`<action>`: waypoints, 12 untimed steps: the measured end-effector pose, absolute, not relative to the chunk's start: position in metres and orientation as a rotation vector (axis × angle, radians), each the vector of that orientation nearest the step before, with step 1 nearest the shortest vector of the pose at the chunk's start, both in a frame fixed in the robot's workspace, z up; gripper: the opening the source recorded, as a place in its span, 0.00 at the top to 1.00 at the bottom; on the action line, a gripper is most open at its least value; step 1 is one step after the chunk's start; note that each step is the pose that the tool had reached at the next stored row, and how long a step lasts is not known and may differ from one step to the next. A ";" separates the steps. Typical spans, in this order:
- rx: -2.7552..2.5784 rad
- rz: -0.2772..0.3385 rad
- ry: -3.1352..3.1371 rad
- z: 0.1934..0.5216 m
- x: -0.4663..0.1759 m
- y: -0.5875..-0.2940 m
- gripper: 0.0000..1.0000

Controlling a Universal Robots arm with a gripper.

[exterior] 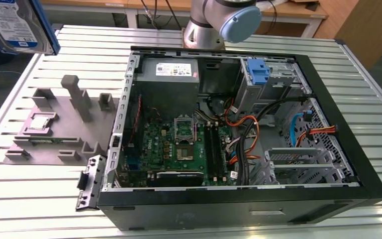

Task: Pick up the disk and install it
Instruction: 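Pick up the disk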

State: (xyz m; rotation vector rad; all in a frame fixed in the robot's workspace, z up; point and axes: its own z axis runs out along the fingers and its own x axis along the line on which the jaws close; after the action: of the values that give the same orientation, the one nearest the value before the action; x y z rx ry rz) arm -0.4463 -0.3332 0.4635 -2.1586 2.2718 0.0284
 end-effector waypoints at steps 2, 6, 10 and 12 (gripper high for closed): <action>-2.159 0.028 2.272 0.465 -0.446 -0.333 0.63; -2.159 0.028 2.272 0.467 -0.446 -0.333 0.63; -2.159 0.028 2.272 0.469 -0.446 -0.333 0.63; -2.159 0.028 2.272 0.469 -0.446 -0.333 0.63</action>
State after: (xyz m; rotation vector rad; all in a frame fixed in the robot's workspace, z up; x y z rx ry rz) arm -0.4463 -0.3332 0.4694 -2.1587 2.2719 0.0284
